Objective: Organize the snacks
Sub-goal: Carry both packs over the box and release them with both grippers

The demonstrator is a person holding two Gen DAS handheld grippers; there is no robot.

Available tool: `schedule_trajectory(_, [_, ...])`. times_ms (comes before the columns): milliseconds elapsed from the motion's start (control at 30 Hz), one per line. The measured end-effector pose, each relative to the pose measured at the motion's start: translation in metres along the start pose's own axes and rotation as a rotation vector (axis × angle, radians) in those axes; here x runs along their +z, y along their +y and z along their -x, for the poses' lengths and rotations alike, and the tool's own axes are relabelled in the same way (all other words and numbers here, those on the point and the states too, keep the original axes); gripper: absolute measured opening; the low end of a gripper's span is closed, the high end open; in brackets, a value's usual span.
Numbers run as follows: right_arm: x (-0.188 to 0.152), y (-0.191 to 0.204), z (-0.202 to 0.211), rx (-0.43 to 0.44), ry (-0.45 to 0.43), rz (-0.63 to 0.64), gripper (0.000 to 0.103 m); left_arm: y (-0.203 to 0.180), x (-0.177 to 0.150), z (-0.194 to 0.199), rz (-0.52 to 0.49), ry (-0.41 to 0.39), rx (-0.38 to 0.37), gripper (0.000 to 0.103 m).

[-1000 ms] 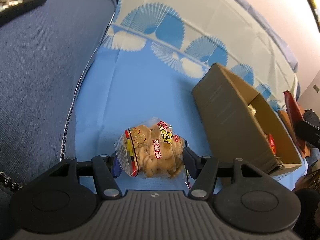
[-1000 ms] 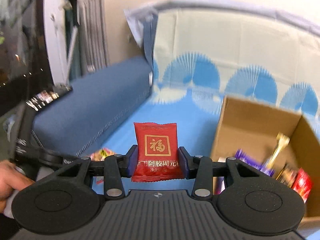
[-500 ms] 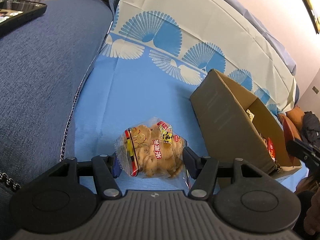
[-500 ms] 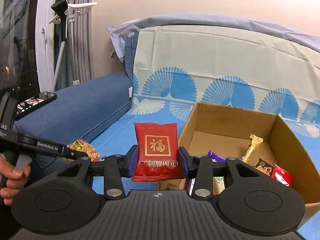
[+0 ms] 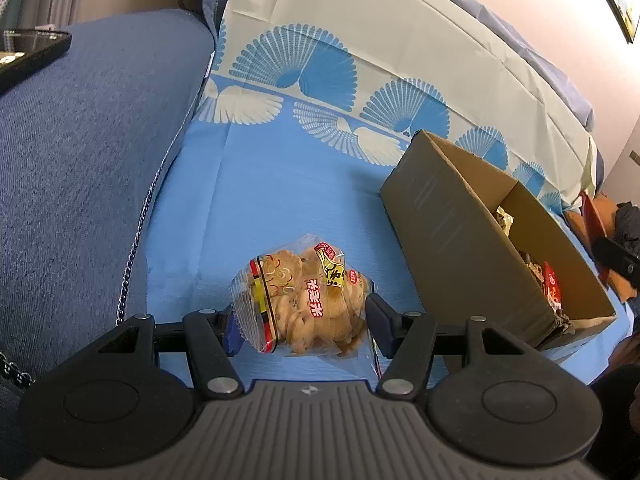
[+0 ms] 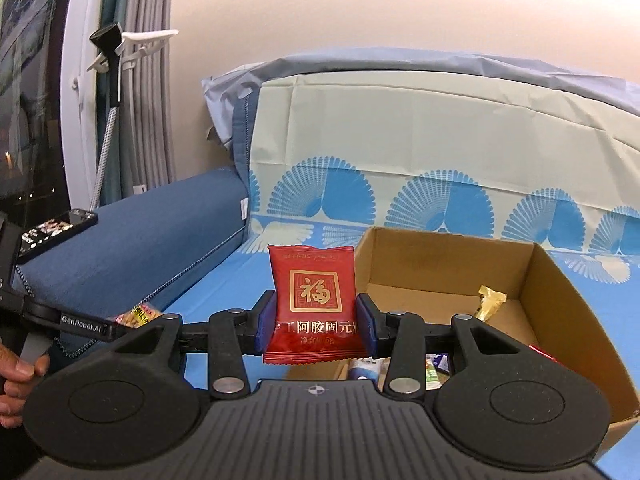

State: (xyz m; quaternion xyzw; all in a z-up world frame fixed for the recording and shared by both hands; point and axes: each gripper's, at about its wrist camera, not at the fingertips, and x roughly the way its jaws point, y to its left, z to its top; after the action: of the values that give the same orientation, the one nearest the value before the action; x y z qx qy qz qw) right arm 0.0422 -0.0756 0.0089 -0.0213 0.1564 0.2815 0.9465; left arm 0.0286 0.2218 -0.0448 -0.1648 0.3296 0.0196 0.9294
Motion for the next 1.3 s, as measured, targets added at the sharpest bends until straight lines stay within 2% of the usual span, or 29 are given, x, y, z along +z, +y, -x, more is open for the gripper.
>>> schedule_trajectory(367, [0.003, -0.027, 0.004, -0.034, -0.038, -0.091, 0.044, -0.012, 0.000, 0.001, -0.074, -0.015, 0.022, 0.066])
schedule_trajectory(500, [0.003, -0.037, 0.004, -0.060, -0.047, -0.120, 0.044, -0.023, 0.004, -0.002, -0.129, 0.002, 0.013, 0.066])
schedule_trajectory(633, [0.005, -0.043, 0.002, -0.100, -0.066, -0.125, 0.044, -0.038, 0.016, 0.000, -0.133, -0.018, -0.011, 0.066])
schedule_trajectory(800, [0.005, -0.050, 0.001, -0.143, -0.078, -0.139, 0.044, -0.073, 0.040, 0.002, -0.162, -0.061, -0.056, 0.066])
schedule_trajectory(1100, [0.005, -0.073, -0.006, -0.212, -0.061, -0.217, 0.044, -0.158, 0.082, -0.010, -0.225, -0.120, -0.132, 0.066])
schedule_trajectory(1300, [0.003, -0.096, -0.008, -0.302, -0.061, -0.289, 0.044, -0.206, 0.115, -0.024, -0.240, -0.160, -0.172, 0.066])
